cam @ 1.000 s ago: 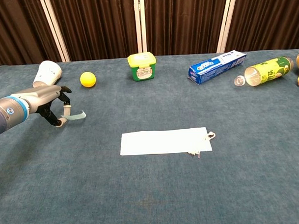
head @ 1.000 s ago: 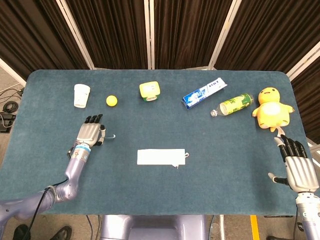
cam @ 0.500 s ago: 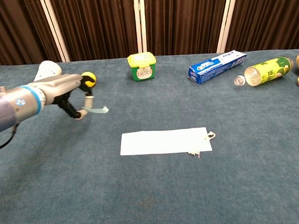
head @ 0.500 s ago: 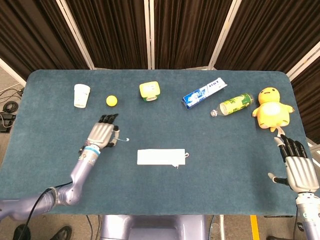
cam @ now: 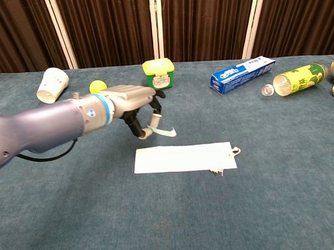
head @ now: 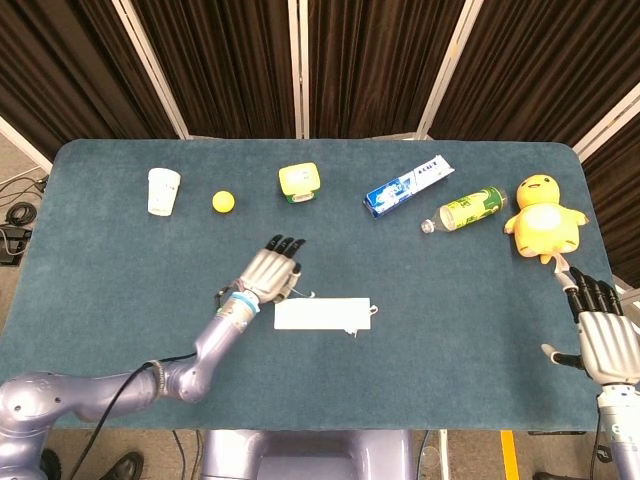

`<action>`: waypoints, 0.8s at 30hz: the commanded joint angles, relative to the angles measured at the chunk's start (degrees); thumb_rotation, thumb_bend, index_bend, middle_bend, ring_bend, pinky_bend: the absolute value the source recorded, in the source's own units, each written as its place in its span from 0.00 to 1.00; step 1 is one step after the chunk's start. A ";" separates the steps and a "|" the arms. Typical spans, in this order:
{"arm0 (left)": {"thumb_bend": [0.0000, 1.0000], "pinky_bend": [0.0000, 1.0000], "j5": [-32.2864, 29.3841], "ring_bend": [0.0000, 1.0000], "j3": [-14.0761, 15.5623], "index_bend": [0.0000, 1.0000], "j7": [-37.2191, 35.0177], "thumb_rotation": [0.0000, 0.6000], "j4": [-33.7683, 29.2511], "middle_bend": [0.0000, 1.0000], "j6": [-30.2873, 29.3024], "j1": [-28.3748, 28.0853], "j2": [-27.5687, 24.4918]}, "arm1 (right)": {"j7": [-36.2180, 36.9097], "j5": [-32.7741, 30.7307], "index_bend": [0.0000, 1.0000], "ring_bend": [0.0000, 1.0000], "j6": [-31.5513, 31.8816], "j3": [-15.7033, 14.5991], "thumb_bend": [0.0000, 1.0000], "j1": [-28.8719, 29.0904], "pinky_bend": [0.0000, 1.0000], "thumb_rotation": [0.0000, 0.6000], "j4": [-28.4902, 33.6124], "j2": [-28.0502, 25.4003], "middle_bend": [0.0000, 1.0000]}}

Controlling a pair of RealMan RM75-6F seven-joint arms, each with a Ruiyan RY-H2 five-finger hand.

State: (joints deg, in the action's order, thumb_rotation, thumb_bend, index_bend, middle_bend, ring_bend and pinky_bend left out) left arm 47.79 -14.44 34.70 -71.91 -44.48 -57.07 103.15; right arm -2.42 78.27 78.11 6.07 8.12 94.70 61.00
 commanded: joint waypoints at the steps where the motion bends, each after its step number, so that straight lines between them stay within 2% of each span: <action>1: 0.46 0.00 -1.15 0.00 0.27 0.63 1.08 1.00 0.78 0.00 0.02 -1.26 1.56 | 0.14 -0.04 0.00 0.00 0.04 0.04 0.00 -0.03 0.00 1.00 -0.05 -0.05 0.00; 4: 0.46 0.00 -1.92 0.00 0.62 0.61 1.83 1.00 1.17 0.00 -0.29 -1.82 2.77 | 0.39 -0.08 0.00 0.00 0.12 0.10 0.00 -0.07 0.00 1.00 -0.10 -0.11 0.00; 6: 0.40 0.00 -2.66 0.00 0.86 0.53 2.45 1.00 1.37 0.00 -0.83 -2.13 3.52 | 0.54 -0.06 0.00 0.00 0.17 0.12 0.00 -0.10 0.00 1.00 -0.13 -0.18 0.00; 8: 0.23 0.00 -3.14 0.00 1.08 0.31 2.83 1.00 1.10 0.00 -1.53 -2.29 3.76 | 0.73 -0.05 0.00 0.00 0.22 0.14 0.00 -0.14 0.00 1.00 -0.15 -0.25 0.00; 10: 0.10 0.00 -3.37 0.00 1.17 0.14 2.85 1.00 0.56 0.00 -1.96 -2.26 3.54 | 0.84 -0.01 0.00 0.00 0.27 0.16 0.00 -0.16 0.00 1.00 -0.16 -0.30 0.00; 12: 0.04 0.00 -3.59 0.00 1.20 0.04 2.81 1.00 -0.51 0.00 -2.26 -2.16 2.83 | 0.90 0.06 0.00 0.00 0.33 0.16 0.00 -0.17 0.00 1.00 -0.15 -0.34 0.00; 14: 0.03 0.00 -3.70 0.00 1.17 0.00 2.65 1.00 -2.00 0.00 -2.65 -2.01 1.72 | 0.95 0.14 0.00 0.00 0.32 0.12 0.00 -0.17 0.00 1.00 -0.12 -0.34 0.00; 24: 0.03 0.00 -1.39 0.00 0.03 0.00 0.44 1.00 -11.25 0.00 -9.30 0.98 -6.94 | 0.88 0.75 0.00 0.00 0.68 -0.06 0.00 -0.27 0.00 1.00 0.19 -0.42 0.00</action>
State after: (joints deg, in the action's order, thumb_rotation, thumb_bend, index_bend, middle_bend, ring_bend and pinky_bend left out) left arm 45.51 -13.94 35.92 -81.20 -51.93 -57.21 98.32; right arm -1.55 79.00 78.78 6.03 7.87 94.88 60.59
